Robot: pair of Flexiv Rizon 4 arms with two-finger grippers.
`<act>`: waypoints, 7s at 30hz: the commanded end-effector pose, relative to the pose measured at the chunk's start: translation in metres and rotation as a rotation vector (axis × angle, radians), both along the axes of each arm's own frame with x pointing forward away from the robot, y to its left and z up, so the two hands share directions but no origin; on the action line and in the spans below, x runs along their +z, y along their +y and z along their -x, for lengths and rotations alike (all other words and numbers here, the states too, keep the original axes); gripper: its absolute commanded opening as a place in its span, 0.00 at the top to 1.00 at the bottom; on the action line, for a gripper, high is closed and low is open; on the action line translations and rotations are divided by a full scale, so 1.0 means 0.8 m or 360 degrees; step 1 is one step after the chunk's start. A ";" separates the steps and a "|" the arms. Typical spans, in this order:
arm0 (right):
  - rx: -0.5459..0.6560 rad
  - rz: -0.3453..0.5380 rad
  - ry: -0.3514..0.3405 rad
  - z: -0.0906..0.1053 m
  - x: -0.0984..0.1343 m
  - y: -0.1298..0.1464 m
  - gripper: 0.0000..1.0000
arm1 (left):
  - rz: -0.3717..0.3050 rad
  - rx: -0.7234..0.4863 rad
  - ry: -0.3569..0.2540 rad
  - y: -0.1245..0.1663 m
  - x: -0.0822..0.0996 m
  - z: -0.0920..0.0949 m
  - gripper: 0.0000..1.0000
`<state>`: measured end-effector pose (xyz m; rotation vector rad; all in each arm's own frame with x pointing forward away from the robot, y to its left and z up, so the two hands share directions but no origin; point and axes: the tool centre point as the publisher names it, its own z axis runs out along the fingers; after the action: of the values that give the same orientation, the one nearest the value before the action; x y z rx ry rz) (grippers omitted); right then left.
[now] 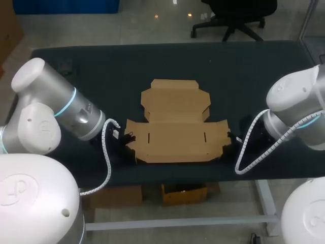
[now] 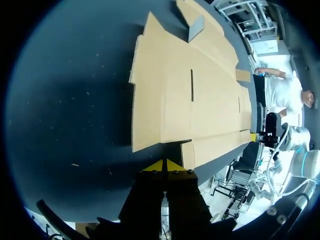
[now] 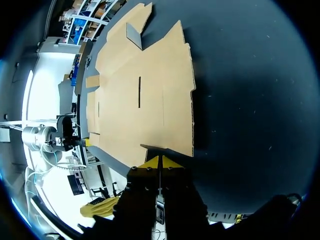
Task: Assemble the packaging by folding the flat box into shape, placing the metal phone stand inside, and closing the box properly
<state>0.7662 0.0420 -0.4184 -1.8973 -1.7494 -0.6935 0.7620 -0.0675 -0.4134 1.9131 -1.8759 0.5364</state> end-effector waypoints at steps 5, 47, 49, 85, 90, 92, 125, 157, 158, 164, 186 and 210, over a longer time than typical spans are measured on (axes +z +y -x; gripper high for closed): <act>0.0002 -0.0002 0.0003 -0.001 0.000 0.000 1.00 | -0.0014 -0.0040 -0.0024 -0.007 0.007 -0.001 1.00; -0.0112 -0.0036 0.0124 -0.005 0.013 0.006 1.00 | -0.0148 -0.0160 -0.0069 -0.023 0.014 -0.007 1.00; -0.0107 -0.0026 0.0146 -0.006 0.013 0.007 1.00 | -0.0154 -0.0162 -0.0066 -0.023 0.014 -0.007 1.00; -0.0001 0.0071 0.0201 -0.011 0.023 0.026 1.00 | -0.0260 -0.0243 -0.0139 -0.037 0.023 -0.008 1.00; 0.0010 0.0092 0.0195 -0.012 0.024 0.031 1.00 | -0.0268 -0.0247 -0.0143 -0.034 0.024 -0.012 1.00; 0.0015 0.0094 0.0195 -0.012 0.024 0.032 1.00 | -0.0270 -0.0252 -0.0146 -0.033 0.024 -0.013 1.00; 0.0038 0.0216 0.0192 0.000 0.024 0.046 1.00 | -0.0281 -0.0304 -0.0162 -0.048 0.034 -0.001 1.00; 0.0056 0.0321 0.0169 0.010 0.019 0.060 1.00 | -0.0286 -0.0336 -0.0156 -0.075 0.026 0.007 1.00; 0.0056 0.0323 0.0169 0.010 0.019 0.060 1.00 | -0.0285 -0.0336 -0.0155 -0.075 0.025 0.007 1.00; 0.0048 0.0345 0.0165 0.011 0.018 0.062 1.00 | -0.0279 -0.0334 -0.0151 -0.074 0.023 0.010 1.00; 0.0034 0.0392 0.0146 0.021 0.007 0.071 1.00 | -0.0277 -0.0343 -0.0148 -0.079 0.017 0.013 1.00; 0.0042 0.0420 0.0105 0.025 -0.003 0.079 1.00 | -0.0356 -0.0322 -0.0221 -0.085 0.005 0.009 1.00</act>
<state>0.7486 0.1016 -0.4174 -2.0227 -1.8892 -0.3970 0.7559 -0.1347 -0.4067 1.8233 -2.2703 0.4142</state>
